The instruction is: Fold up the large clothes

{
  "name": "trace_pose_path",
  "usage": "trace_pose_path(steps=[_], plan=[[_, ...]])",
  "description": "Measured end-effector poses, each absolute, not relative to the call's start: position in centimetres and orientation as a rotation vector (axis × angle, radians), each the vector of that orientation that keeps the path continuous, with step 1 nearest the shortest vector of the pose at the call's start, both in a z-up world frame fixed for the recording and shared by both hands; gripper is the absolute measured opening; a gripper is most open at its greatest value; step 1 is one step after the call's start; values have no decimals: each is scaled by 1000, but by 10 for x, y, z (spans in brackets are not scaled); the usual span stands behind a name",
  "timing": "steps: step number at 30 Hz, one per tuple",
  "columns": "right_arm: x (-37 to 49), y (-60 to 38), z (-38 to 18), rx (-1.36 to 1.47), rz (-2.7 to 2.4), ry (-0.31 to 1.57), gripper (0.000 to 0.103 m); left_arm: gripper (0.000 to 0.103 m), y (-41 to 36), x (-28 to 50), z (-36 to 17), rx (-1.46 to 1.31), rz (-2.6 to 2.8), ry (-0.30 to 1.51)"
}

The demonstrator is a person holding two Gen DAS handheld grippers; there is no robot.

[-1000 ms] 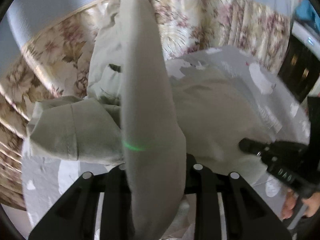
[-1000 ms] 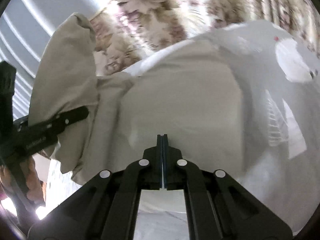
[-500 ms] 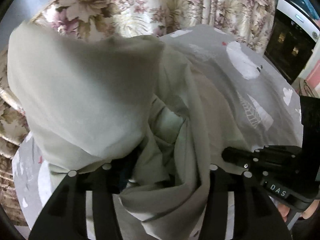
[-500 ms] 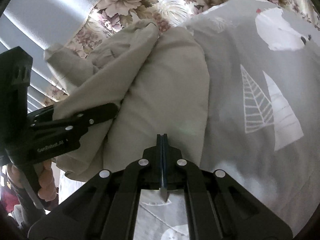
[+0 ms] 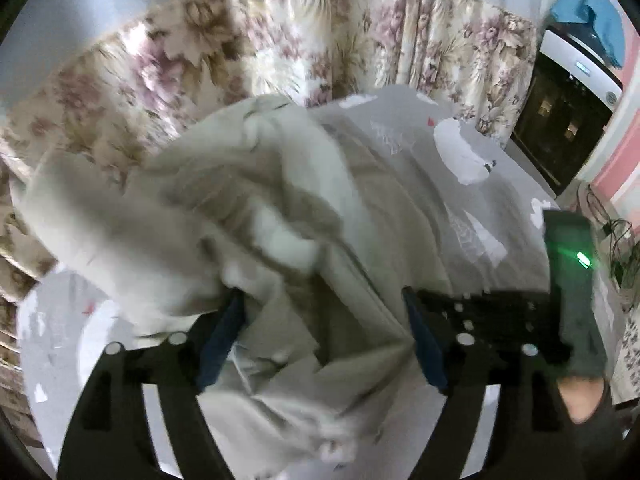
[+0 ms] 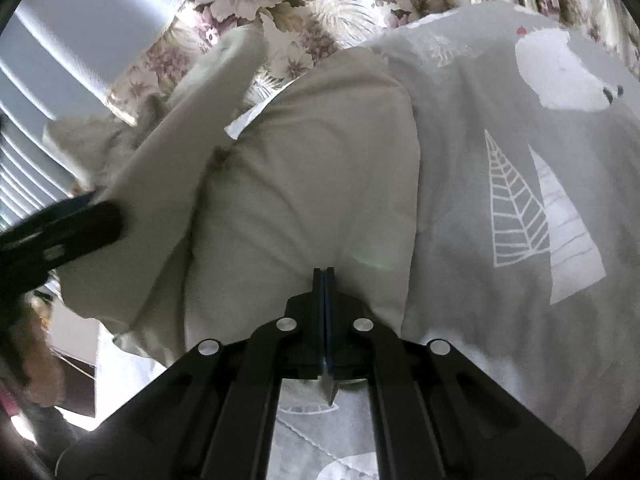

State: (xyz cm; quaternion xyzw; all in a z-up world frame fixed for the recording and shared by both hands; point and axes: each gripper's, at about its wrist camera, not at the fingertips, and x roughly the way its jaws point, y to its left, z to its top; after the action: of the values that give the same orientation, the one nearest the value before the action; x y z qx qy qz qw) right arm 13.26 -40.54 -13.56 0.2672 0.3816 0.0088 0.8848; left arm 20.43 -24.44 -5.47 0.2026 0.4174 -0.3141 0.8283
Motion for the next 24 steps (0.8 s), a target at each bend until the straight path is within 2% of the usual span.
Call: trace_pose_path(steps=[2,8,14,17,20,24], plan=[[135,-399,-132,499,-6,804,0,87,-220,190,-45,435,-654,848],[141,-381,-127,347,-71,836,0,87,-126,194,-55,290,-605,909],[143,-379,-124,325,-100,865,1,87,-24,207,-75,74,-520,944],[145,-375,-122,299,-113,875,1,87,26,221,-95,-114,-501,974],[146,-373,-121,290,-127,880,1,87,55,226,-106,-243,-479,988],[148,-371,-119,289,-150,872,2,87,66,219,-101,-237,-466,954]])
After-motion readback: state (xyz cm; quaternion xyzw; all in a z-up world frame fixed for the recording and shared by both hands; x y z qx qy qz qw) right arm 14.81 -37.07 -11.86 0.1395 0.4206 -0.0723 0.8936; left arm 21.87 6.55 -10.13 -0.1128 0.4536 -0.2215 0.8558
